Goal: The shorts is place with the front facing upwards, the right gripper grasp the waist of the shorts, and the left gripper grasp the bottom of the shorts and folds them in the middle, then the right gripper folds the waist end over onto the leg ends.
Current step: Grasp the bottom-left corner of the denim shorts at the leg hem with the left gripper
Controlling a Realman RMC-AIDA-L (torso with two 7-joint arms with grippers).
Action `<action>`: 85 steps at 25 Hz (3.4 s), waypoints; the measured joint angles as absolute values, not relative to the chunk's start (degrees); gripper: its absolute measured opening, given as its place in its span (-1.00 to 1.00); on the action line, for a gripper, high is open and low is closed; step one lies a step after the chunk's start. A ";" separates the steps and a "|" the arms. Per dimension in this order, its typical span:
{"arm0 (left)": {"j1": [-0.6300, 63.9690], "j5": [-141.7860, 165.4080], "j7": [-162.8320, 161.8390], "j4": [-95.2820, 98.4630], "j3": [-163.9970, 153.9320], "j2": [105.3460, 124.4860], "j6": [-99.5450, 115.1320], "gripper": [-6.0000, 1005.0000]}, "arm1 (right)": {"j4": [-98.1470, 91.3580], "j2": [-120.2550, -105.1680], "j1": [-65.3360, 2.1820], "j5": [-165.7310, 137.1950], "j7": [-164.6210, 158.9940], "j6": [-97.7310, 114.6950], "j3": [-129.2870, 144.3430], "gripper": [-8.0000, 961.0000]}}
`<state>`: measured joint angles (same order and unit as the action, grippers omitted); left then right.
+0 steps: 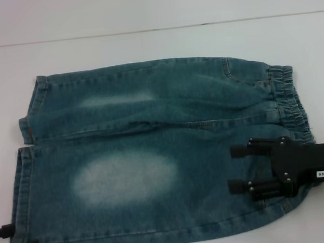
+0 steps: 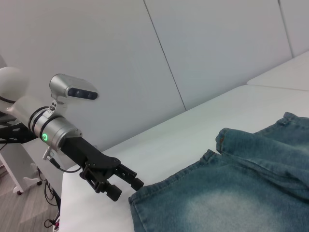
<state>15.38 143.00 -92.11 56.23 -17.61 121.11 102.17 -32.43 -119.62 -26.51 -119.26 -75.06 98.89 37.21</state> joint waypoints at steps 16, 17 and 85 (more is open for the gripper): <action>16.11 145.38 -93.19 58.22 -17.28 121.65 101.70 0.86 | -32.28 -119.62 -26.36 -119.27 -75.06 98.22 37.17 0.91; 16.06 145.42 -93.54 58.26 -17.35 121.61 101.61 0.86 | -32.27 -119.62 -26.37 -119.27 -75.06 98.20 37.17 0.91; 19.51 147.01 -94.84 62.40 -21.27 123.46 101.77 -0.73 | -32.48 -119.44 -26.17 -119.28 -76.27 98.29 36.36 0.91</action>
<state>19.51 147.01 -94.84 62.40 -21.27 123.46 101.77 -32.48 -119.44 -26.17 -119.28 -76.27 98.29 36.36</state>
